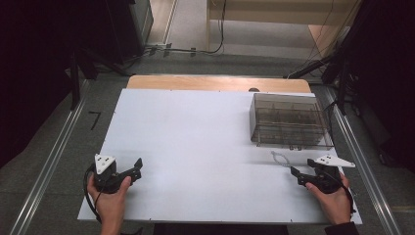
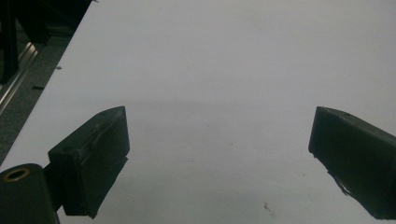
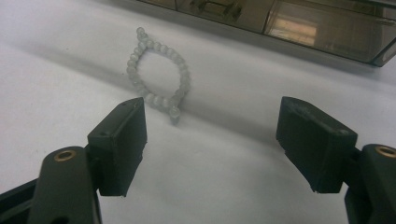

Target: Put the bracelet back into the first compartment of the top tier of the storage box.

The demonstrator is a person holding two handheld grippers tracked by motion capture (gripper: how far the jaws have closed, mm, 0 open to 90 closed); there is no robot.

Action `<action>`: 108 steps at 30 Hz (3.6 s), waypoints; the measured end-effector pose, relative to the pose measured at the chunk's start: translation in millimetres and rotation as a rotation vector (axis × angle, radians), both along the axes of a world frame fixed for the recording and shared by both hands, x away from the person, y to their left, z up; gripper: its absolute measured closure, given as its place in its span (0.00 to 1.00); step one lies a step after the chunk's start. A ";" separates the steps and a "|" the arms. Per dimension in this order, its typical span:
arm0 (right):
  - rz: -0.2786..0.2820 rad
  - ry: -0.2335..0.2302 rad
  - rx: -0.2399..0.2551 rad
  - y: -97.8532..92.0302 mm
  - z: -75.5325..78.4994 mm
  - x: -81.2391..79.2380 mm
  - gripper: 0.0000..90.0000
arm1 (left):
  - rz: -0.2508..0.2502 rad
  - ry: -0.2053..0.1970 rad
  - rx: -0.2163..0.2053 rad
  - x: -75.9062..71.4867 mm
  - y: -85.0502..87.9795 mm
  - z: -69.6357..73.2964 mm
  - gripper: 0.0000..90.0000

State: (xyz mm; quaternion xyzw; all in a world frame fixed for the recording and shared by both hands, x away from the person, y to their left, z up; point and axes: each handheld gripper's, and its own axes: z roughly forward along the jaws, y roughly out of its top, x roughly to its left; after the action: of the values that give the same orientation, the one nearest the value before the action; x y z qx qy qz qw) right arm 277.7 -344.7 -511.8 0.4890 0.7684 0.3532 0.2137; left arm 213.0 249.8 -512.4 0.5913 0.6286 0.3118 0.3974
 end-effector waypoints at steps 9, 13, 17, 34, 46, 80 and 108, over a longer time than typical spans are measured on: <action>0.006 -0.005 0.000 0.9 0.2 2.5 0.32 | 0.000 0.001 0.000 0.2 -0.1 -0.1 0.06; 0.010 -0.005 -0.006 1.0 -0.2 3.3 0.36 | -0.001 0.003 0.001 0.2 0.0 -0.2 0.06; 0.020 -0.002 -0.006 2.2 -1.0 4.1 0.41 | -0.002 0.004 0.002 0.4 0.0 -0.3 0.06; 0.052 0.016 -0.025 8.3 -4.1 9.2 0.64 | 0.000 0.003 -0.005 0.3 0.5 -0.5 0.06; 0.066 0.015 -0.025 11.7 -4.0 10.2 0.81 | 0.002 0.006 -0.009 0.5 1.0 -0.8 0.06; 0.129 -0.063 0.037 10.7 13.1 -3.7 0.94 | 0.001 -0.001 -0.014 -0.4 2.6 -0.2 0.06; 0.203 -0.152 0.163 14.0 34.5 -24.8 0.94 | 0.004 0.001 -0.021 -0.3 3.3 -0.5 0.06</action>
State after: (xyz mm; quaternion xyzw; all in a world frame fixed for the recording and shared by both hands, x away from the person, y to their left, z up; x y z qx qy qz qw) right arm 252.9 -330.7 -477.3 0.3962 0.7642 0.4705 0.1941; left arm 212.7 253.1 -512.9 0.5860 0.6332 0.3059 0.4025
